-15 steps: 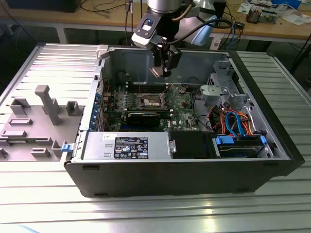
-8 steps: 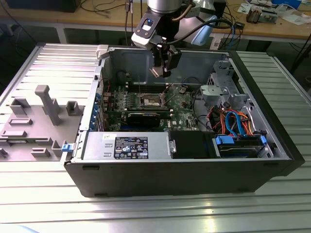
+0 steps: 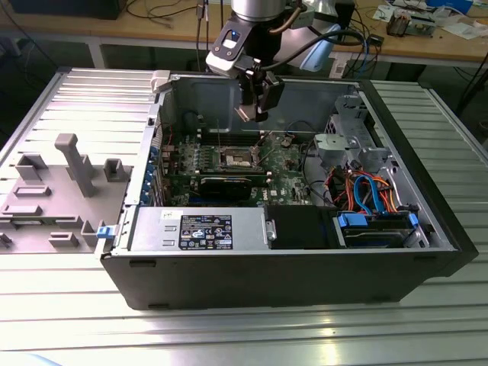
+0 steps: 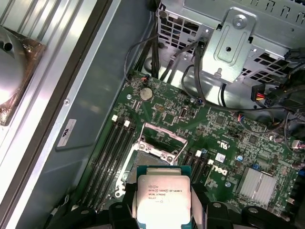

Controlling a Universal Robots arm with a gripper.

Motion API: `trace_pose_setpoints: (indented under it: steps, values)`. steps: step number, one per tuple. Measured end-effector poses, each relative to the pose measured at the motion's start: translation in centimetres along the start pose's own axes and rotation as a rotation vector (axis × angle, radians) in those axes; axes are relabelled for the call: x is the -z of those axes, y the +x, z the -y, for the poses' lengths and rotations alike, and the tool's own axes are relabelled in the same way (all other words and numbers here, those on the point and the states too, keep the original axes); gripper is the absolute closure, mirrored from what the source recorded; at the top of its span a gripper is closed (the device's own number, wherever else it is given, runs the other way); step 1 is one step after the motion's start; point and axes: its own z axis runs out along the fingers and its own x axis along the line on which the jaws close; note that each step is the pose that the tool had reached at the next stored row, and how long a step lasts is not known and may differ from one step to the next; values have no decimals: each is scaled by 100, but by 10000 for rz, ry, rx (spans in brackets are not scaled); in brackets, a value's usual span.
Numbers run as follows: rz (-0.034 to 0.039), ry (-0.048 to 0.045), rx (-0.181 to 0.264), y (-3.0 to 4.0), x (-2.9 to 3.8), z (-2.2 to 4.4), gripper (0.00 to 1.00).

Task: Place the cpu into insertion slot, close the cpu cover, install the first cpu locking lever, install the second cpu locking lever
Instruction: 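Place the cpu into insertion slot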

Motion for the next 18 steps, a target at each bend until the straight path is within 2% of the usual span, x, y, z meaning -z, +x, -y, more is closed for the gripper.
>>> trace_pose_setpoints:
  steps: [3,18]
  values:
    - [10,-2,-115,0,-2,0,46]
    - [10,-3,-128,0,-3,0,46]
